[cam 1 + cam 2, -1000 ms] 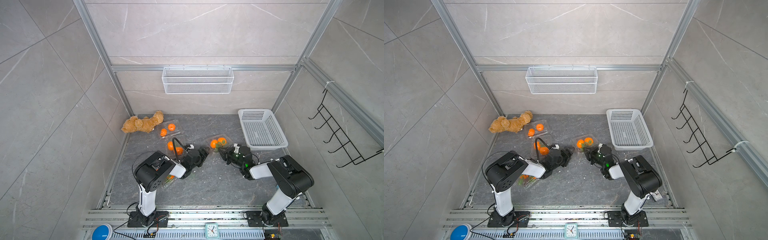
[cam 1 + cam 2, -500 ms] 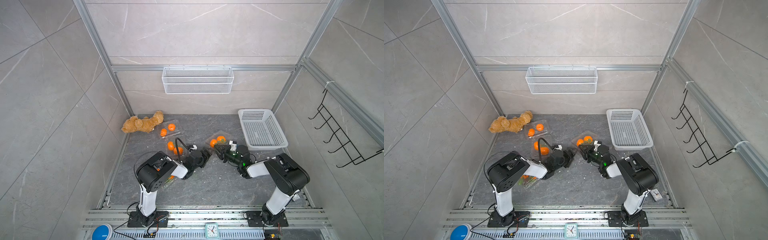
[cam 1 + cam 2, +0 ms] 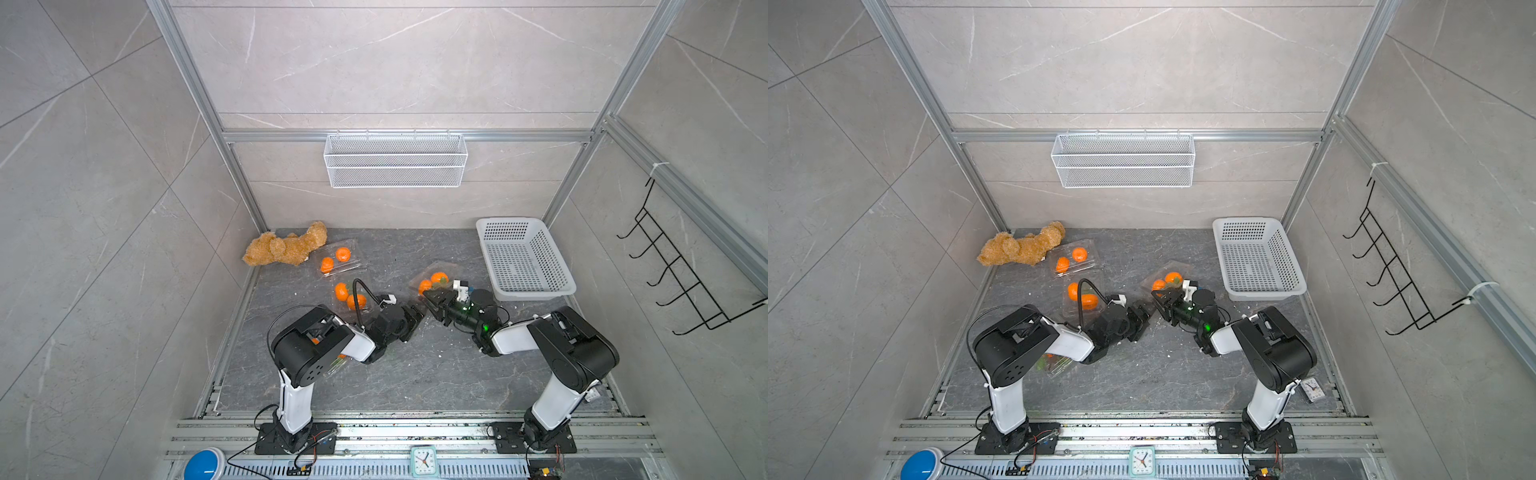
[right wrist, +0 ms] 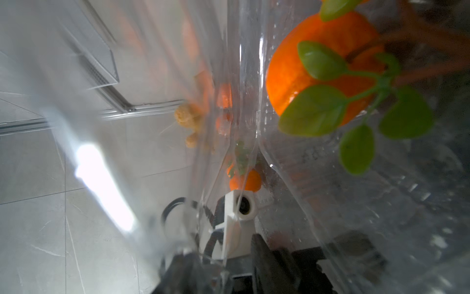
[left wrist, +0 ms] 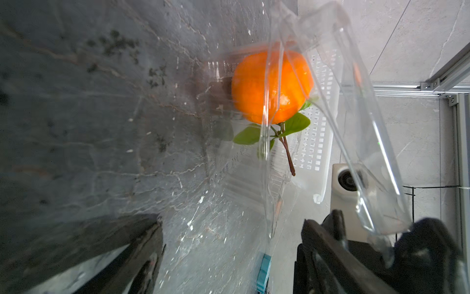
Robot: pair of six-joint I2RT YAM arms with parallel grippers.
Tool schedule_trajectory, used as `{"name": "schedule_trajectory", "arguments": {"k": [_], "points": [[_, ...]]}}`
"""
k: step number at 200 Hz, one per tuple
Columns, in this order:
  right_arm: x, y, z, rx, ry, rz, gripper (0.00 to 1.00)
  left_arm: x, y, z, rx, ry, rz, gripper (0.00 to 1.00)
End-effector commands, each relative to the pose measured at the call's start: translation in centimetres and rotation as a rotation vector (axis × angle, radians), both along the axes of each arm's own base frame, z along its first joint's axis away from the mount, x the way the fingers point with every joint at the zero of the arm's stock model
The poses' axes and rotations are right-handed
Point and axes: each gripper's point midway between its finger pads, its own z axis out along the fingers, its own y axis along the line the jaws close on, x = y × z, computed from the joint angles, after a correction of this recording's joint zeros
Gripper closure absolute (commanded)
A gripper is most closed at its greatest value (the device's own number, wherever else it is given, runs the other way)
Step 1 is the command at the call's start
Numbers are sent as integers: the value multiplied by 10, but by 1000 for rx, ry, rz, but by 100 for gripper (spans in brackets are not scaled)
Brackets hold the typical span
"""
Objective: Take oranges out of containers
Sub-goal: Open the packing box at the center of the board.
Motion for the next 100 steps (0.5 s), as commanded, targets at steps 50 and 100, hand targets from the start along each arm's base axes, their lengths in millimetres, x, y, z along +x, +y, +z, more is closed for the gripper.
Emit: {"name": "schedule_trajectory", "arguments": {"k": [50,100], "points": [[0,3,27,-88,-87,50,50,5,31,39,54,-78,13,8],[-2,0,34,-134,-110,69,43,7,39,41,81,-65,-3,5]]}}
